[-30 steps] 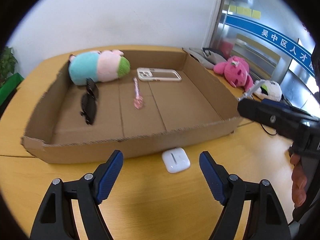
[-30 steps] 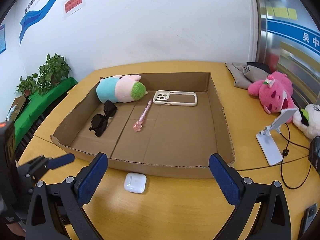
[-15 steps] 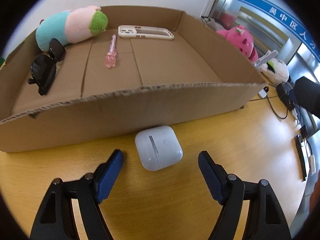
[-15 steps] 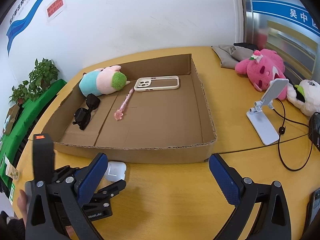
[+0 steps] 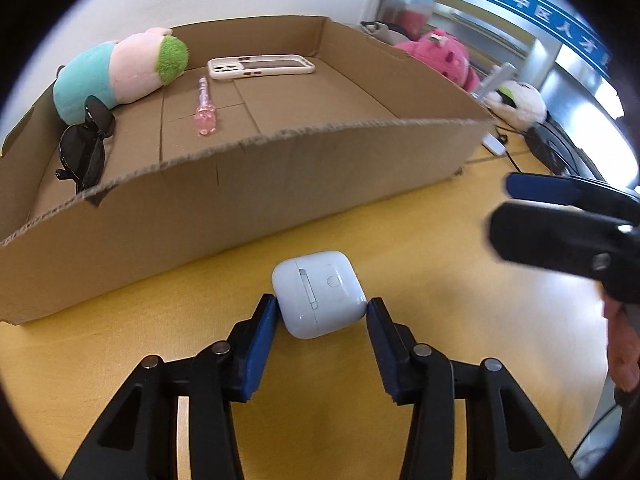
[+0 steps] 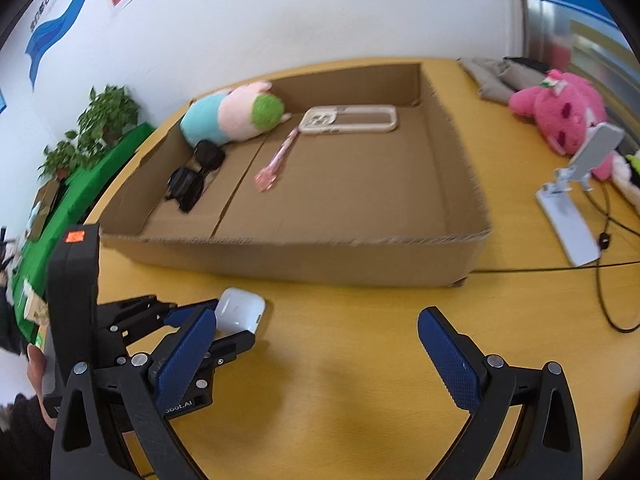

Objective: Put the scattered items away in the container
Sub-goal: 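Close the right gripper on the earbuds case while the left gripper holds it, then lift the earbuds case with both grippers and carry it over the box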

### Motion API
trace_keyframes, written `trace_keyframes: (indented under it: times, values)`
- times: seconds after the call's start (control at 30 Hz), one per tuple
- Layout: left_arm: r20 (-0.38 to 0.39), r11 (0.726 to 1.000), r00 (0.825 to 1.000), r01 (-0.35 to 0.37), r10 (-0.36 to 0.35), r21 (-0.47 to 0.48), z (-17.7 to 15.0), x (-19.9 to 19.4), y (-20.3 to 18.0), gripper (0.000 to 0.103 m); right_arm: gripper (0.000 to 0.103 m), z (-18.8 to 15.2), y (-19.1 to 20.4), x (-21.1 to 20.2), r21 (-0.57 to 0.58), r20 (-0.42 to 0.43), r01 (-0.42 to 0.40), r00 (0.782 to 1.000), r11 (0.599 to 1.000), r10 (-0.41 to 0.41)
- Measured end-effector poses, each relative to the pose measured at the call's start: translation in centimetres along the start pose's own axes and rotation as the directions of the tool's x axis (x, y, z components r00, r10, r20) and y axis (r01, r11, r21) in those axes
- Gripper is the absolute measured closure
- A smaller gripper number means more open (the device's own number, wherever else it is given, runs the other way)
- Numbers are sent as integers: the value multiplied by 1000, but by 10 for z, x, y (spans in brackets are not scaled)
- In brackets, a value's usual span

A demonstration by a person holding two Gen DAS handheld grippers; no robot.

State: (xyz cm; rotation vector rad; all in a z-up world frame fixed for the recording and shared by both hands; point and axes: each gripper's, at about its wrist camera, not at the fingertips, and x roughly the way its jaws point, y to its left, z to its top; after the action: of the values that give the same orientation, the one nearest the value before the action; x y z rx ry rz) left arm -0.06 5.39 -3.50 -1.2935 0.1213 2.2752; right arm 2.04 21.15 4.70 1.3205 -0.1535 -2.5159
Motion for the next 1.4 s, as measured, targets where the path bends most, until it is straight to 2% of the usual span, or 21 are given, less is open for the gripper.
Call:
trace_keyframes:
  times: [0.13,0.27,0.37,0.53,0.6,0.8,1.0,1.2,1.4]
  values:
    - [0,997,1000,31,-31,71,-16,-9,-4,58,1,-13,15,28,-27,-109,-78,991,997,74]
    - [5,994,999,47,-47,102,-28,-16,-4,58,6,-26,29,53,-44,-200,-157,969,987,145]
    - [18,992,999,47,-50,120,-35,-19,-6,58,9,-30,42,61,-89,-219,-174,964,981,151]
    - [35,990,998,41,-46,135,-39,-20,-9,58,32,-34,65,65,-176,-251,-189,958,966,142]
    - [38,990,998,36,-42,139,-40,-21,-11,58,49,-35,69,66,-181,-262,-210,952,961,159]
    - [43,991,999,27,-33,135,-42,-23,-13,58,51,-36,70,65,-171,-267,-214,950,962,164]
    - [70,987,997,-29,18,160,-43,-35,-20,59,52,-35,79,59,-186,-252,-198,956,962,148]
    - [145,983,988,-84,60,166,-30,-64,-23,59,52,-19,92,33,-219,-182,-190,972,957,151]
    - [225,969,968,-156,112,190,-1,-94,-22,59,52,12,106,4,-270,-93,-169,985,948,149]
